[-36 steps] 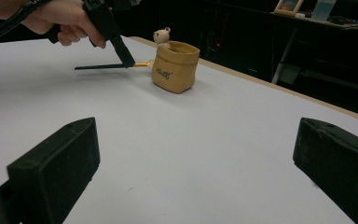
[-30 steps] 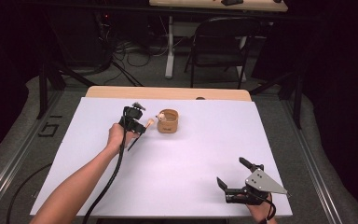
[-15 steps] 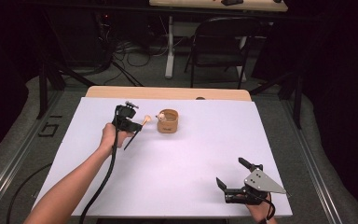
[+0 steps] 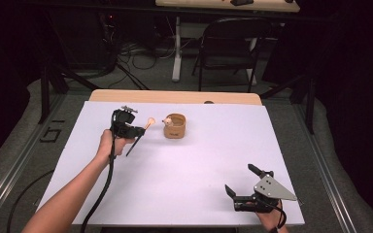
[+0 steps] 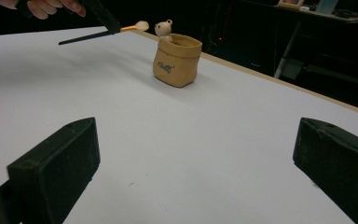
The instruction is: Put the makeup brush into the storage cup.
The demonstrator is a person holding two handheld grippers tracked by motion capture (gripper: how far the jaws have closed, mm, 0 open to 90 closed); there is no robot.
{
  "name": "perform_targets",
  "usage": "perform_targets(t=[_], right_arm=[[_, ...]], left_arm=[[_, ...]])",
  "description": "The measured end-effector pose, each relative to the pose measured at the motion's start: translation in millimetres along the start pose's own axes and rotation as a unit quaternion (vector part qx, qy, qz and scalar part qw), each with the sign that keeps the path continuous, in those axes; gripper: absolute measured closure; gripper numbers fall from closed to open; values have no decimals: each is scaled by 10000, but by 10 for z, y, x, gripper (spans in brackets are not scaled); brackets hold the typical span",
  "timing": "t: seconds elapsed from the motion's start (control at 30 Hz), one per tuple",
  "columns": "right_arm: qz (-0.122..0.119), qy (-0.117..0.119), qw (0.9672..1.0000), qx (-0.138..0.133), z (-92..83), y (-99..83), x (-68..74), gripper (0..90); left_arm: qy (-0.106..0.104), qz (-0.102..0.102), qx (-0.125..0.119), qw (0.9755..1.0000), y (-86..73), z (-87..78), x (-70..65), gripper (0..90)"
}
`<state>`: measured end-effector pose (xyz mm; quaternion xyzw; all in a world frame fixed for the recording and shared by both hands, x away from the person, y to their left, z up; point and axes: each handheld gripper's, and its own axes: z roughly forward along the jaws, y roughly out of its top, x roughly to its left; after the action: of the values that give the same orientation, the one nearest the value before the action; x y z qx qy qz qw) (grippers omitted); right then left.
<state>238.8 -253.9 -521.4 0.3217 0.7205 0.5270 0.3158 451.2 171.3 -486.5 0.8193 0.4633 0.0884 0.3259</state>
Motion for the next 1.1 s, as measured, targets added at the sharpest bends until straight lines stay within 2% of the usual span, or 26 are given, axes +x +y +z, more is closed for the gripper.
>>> perform_targets(t=[0.3, 0.43, 0.67, 0.87, 1.1], right_arm=[[-12, 4, 10000, 85, 14, -4, 4, 0], [-16, 20, 9999, 149, 18, -3, 9, 0], [-22, 30, 9998, 211, 25, -6, 4, 0], [-15, 41, 9997, 240, 34, -6, 8, 0], [12, 40, 9995, 321, 50, -11, 1, 0]], left_arm=[[-92, 81, -303, 9995, -57, -93, -67, 834], [-107, 212, -456, 9987, -80, -140, -110, 834], [-153, 303, -667, 9972, -150, -184, -182, 835], [-147, 503, -810, 9953, -189, -233, -249, 834], [-305, 476, -977, 9936, -251, -243, -308, 835]])
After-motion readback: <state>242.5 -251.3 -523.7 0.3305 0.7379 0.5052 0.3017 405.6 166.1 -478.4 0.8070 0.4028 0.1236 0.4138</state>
